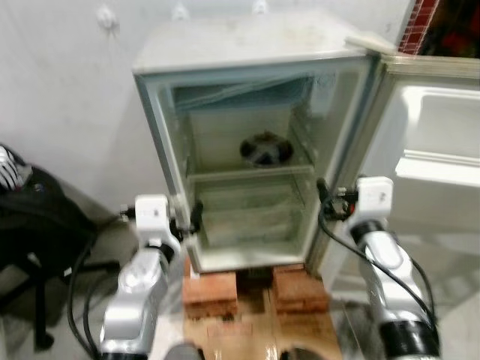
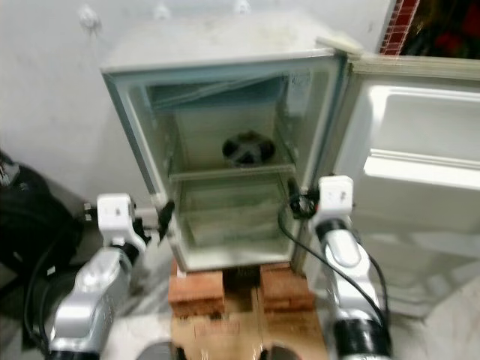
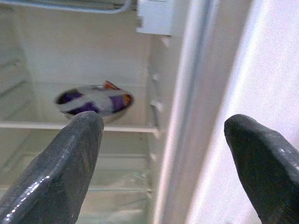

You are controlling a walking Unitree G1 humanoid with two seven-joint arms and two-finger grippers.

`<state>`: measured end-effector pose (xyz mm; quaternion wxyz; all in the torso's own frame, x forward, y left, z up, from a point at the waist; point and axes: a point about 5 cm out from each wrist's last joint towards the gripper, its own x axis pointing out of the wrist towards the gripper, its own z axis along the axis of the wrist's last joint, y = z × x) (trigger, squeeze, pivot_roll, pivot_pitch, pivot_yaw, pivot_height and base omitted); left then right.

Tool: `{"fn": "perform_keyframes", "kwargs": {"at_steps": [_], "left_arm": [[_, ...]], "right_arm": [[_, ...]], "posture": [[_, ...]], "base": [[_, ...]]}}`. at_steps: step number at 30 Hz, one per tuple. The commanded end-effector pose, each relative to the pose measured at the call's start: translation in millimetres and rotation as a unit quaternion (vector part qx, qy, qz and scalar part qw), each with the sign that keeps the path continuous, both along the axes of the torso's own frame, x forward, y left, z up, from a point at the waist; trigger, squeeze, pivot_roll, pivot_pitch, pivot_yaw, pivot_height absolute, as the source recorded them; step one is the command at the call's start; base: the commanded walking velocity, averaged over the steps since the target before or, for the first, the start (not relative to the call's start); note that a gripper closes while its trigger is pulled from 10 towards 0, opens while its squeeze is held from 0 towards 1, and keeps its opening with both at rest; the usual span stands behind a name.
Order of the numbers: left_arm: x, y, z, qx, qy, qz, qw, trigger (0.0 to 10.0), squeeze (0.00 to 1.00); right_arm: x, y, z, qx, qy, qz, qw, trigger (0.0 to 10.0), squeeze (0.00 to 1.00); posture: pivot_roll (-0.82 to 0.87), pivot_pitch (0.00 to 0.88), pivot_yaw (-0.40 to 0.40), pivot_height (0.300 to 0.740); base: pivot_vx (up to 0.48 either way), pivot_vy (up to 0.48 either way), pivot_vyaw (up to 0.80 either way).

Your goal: Restocking fridge

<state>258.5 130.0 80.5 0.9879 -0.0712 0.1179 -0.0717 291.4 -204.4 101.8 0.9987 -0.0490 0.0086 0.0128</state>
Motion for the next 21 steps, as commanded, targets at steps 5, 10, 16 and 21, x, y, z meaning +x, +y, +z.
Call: {"fn": "perform_keyframes", "kwargs": {"at_steps": [5, 10, 16, 21], "left_arm": [[6.0, 2.8, 4.5, 0.008, -0.014, 0.001, 1.000, 10.0, 0.00], [6.4, 2.3, 5.7, 0.006, -0.017, 0.002, 1.000, 10.0, 0.00], [16.0, -1.4, 12.9, 0.005, -0.040, -0.004, 0.999, 10.0, 0.00], [23.6, -4.5, 20.7, 0.003, -0.055, -0.004, 0.998, 10.0, 0.00]], "right_arm": [[4.7, 6.7, 9.1, -0.001, -0.013, 0.009, 1.000, 10.0, 0.00], [0.9, 13.2, 4.4, 0.031, 0.001, 0.020, 0.999, 10.0, 0.00], [8.1, 19.0, 6.8, 0.038, -0.005, 0.003, 0.999, 10.0, 0.00], [14.2, 14.8, 9.1, 0.021, -0.001, -0.025, 0.999, 10.0, 0.00]], "posture": [[-0.06, 0.000, 0.033, 0.740], [-0.05, 0.000, 0.026, 0.740], [-0.06, 0.000, 0.033, 0.740], [-0.06, 0.000, 0.033, 0.740]], "base": [[-0.399, 0.000, 0.00], [-0.379, 0.000, 0.00], [0.000, 0.000, 0.00], [0.000, 0.000, 0.00]]}}
